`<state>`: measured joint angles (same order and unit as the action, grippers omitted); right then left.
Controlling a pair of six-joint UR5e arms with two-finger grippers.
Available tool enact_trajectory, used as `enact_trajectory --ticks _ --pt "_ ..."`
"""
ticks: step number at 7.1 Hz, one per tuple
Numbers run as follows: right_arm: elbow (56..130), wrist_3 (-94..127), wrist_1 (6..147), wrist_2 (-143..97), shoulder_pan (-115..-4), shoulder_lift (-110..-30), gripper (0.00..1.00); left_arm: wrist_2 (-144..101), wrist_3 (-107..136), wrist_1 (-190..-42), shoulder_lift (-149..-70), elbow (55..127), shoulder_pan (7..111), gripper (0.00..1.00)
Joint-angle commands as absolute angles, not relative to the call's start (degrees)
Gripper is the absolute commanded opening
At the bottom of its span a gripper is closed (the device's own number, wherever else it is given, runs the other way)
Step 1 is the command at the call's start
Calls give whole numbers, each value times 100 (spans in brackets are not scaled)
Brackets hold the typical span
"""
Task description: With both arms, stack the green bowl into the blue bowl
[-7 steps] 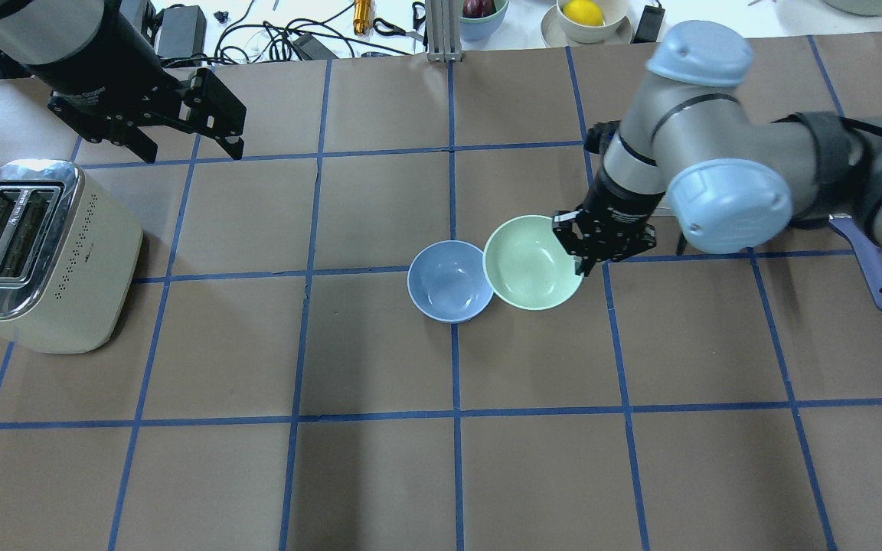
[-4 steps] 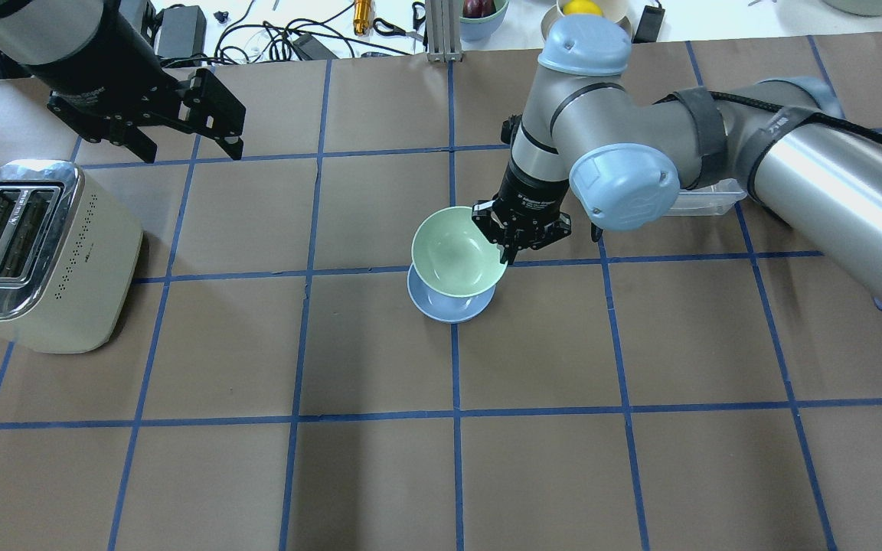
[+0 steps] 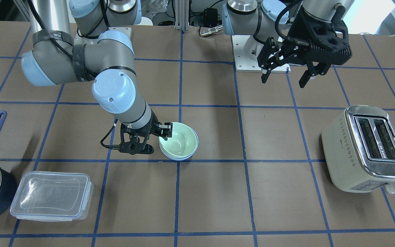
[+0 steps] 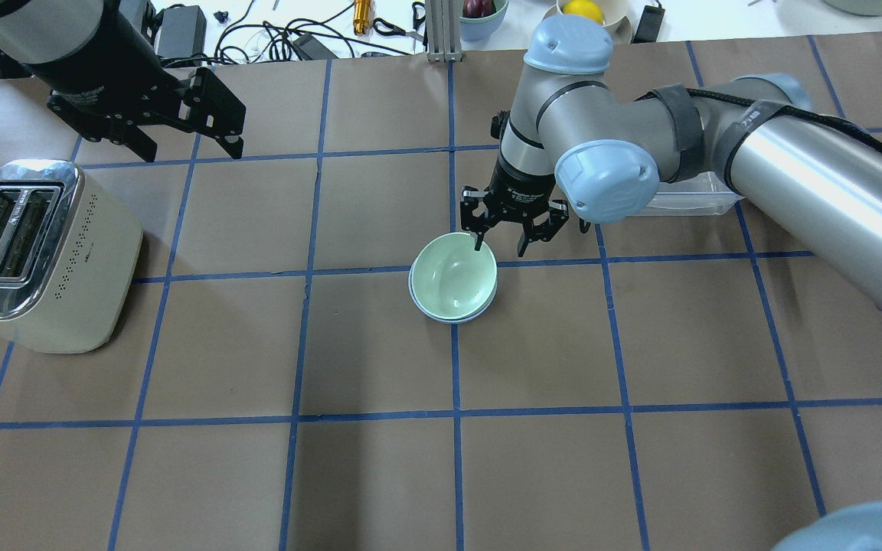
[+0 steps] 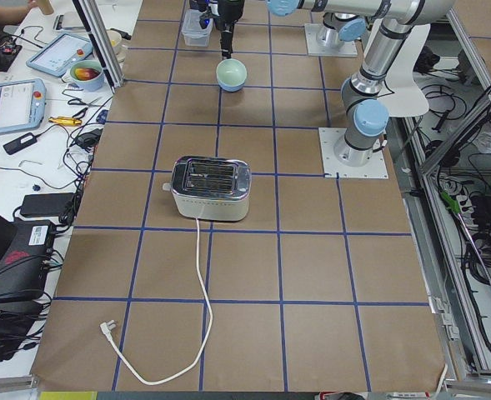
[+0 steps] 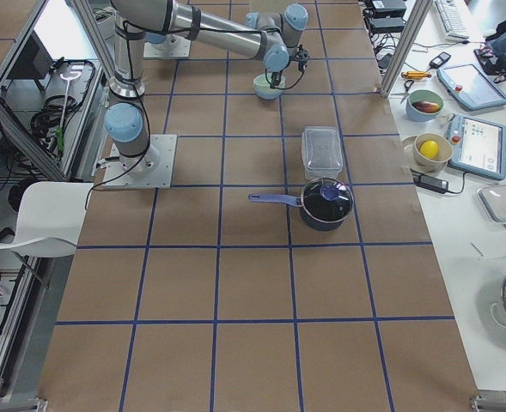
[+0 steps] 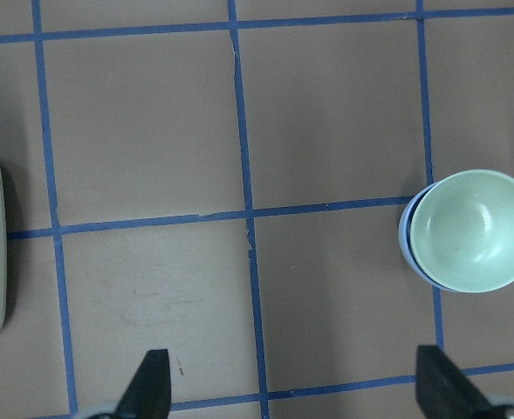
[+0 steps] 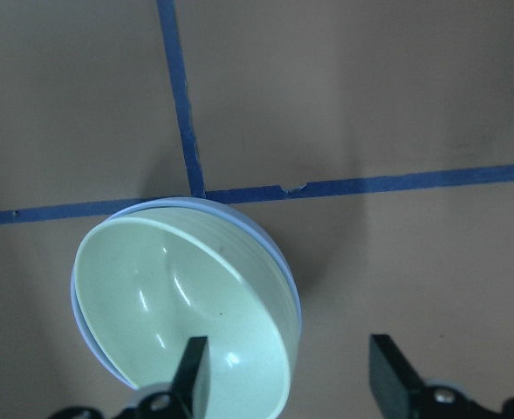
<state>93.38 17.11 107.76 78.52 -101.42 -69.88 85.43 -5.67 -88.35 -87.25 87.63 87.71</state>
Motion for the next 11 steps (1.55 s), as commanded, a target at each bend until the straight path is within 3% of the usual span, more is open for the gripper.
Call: enact_trajectory --ticks 1,3,6,11 --pt "8478 1357 9798 8380 -9898 -7292 100 8534 -554 -8833 -8736 8754 8771 100" --pt "7999 680 8819 8455 -9521 -7942 100 8543 -554 -8842 -8710 8771 8771 100" --pt "8015 -517 8183 8727 -8834 -8761 100 8543 -571 -8833 -8728 8771 8771 100" --pt "7946 96 8209 9085 -8877 -8772 100 8578 -589 -8842 -8693 8771 8771 100"
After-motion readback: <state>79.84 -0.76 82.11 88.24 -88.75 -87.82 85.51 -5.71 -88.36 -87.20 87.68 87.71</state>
